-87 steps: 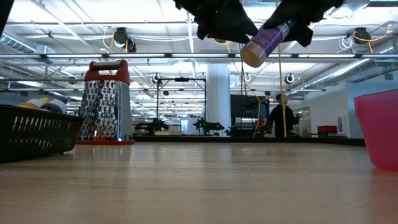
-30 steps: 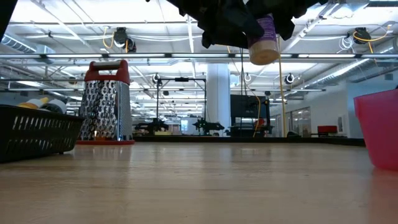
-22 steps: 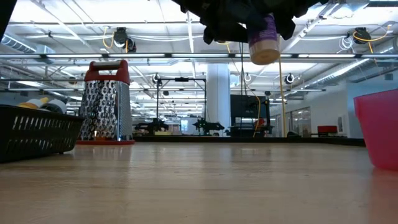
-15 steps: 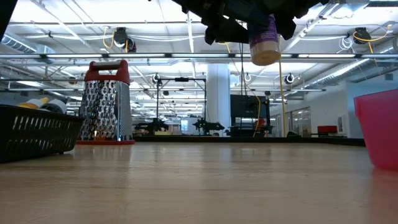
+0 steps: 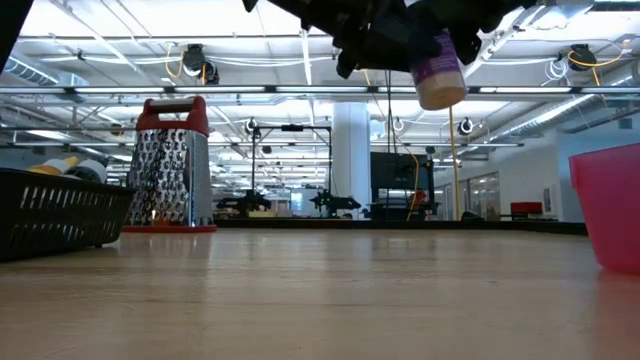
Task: Pick & Place Kitchen Items
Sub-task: Put the purple spice bottle into the orange bin
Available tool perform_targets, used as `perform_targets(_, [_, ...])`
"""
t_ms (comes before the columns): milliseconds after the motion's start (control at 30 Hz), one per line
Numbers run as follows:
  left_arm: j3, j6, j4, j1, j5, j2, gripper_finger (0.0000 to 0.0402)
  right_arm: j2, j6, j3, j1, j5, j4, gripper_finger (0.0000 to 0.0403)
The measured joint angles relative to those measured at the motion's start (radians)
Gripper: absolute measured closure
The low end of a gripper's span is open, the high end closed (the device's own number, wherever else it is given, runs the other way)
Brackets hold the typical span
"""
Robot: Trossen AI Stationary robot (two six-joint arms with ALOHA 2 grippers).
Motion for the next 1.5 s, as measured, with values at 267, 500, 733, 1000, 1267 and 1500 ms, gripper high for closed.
perform_targets(267, [0.002,0.008,0.035,0.0,0.003,0.0,0.0269,-0.042,-0.03,0.0,0.0,0.03,-0.01,0.0195])
perform_targets(500, [0.002,0.004,0.035,-0.001,0.013,0.002,0.0272,-0.042,-0.061,0.003,0.0,0.027,-0.03,0.0158])
perform_targets(733, [0.002,0.004,0.039,-0.004,0.018,0.002,0.0273,-0.053,-0.065,0.005,-0.002,-0.012,-0.03,0.0108])
perform_targets(1000, [0.001,0.005,0.051,-0.003,0.015,0.003,0.0273,-0.083,-0.113,0.005,-0.003,0.013,-0.034,0.0077])
perform_targets(1267, [-0.007,0.011,0.015,-0.002,0.021,0.011,0.0274,-0.156,-0.126,0.012,-0.003,0.014,0.038,0.0088])
perform_targets(1500, [-0.001,0.009,0.039,-0.002,0.019,0.003,0.0274,-0.186,-0.127,0.008,-0.003,0.013,0.049,0.009])
